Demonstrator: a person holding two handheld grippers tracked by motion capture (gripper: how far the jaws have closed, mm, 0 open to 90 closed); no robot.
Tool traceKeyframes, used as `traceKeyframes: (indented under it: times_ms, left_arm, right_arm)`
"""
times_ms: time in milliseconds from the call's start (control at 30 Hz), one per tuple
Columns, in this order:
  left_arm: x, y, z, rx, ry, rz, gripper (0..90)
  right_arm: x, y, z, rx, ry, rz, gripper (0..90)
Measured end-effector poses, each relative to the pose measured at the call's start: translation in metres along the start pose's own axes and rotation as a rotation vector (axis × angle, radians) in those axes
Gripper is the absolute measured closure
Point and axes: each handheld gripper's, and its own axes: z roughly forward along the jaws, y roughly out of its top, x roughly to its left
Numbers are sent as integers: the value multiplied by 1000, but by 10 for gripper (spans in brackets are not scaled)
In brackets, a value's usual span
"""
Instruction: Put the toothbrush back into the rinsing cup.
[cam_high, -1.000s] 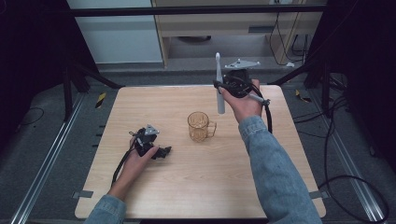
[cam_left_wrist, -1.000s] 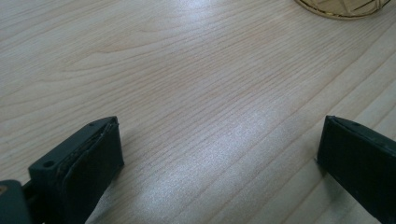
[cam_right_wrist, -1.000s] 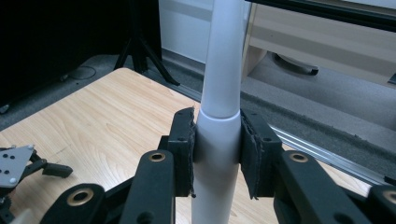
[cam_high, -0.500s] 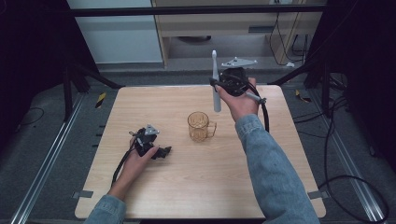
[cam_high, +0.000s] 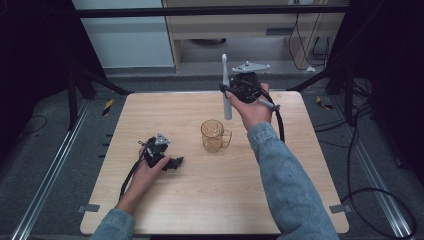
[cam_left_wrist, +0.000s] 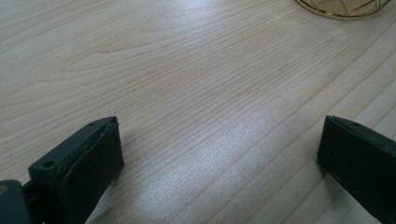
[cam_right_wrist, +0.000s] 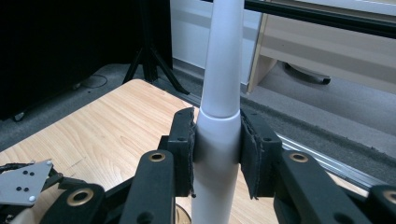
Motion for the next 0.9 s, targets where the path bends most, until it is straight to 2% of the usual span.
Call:
traceKeyframes:
  times_ms: [900]
  left_arm:
    - [0, 0, 0, 0, 0, 0, 0]
  right_arm:
    - [12, -3, 12, 4, 36, 4, 678]
